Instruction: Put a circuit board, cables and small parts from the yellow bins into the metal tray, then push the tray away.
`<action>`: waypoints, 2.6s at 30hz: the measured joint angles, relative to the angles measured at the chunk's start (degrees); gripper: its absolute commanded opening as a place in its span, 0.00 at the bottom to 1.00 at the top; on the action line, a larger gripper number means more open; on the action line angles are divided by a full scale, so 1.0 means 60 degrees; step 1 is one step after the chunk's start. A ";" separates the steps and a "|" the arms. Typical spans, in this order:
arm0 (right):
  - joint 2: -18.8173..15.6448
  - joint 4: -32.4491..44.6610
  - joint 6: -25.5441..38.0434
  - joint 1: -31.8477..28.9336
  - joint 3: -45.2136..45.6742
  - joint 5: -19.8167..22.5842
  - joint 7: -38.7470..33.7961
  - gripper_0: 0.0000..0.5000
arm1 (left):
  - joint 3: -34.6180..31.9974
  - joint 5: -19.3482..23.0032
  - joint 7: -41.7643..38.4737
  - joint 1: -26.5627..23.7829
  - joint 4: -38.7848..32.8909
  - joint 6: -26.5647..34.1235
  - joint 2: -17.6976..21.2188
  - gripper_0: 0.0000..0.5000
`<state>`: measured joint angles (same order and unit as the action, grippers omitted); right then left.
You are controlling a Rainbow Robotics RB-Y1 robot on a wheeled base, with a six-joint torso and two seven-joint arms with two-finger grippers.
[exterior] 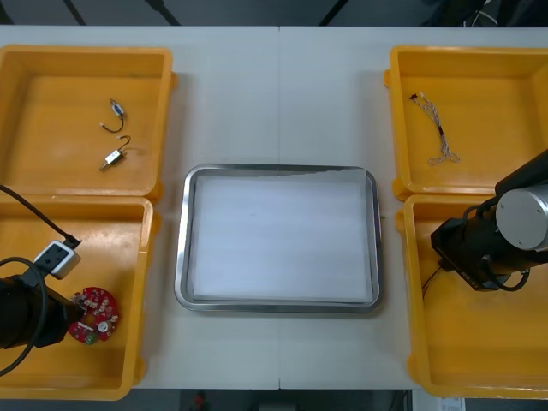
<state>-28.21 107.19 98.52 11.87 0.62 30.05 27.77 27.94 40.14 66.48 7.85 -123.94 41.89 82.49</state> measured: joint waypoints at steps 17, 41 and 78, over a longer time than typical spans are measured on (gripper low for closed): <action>-0.0621 0.2460 0.1834 0.0159 0.0379 0.0555 0.0237 0.00 | 0.1443 -0.0004 0.0000 -0.1050 0.0540 -0.0465 0.0003 1.00; -0.3295 0.4675 0.1841 0.0170 0.0381 0.3906 0.5001 0.00 | 0.1443 -0.0003 0.0000 -0.1050 0.0605 -0.0404 0.0137 0.20; -0.4011 0.6155 0.1860 0.0176 0.0381 0.4551 0.7544 0.00 | -0.3481 0.3918 0.0000 -0.1055 -0.0751 0.4425 0.0991 0.00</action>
<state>-52.27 144.12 109.68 12.92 2.90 57.35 73.03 7.05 63.65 66.48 1.52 -128.45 68.44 88.44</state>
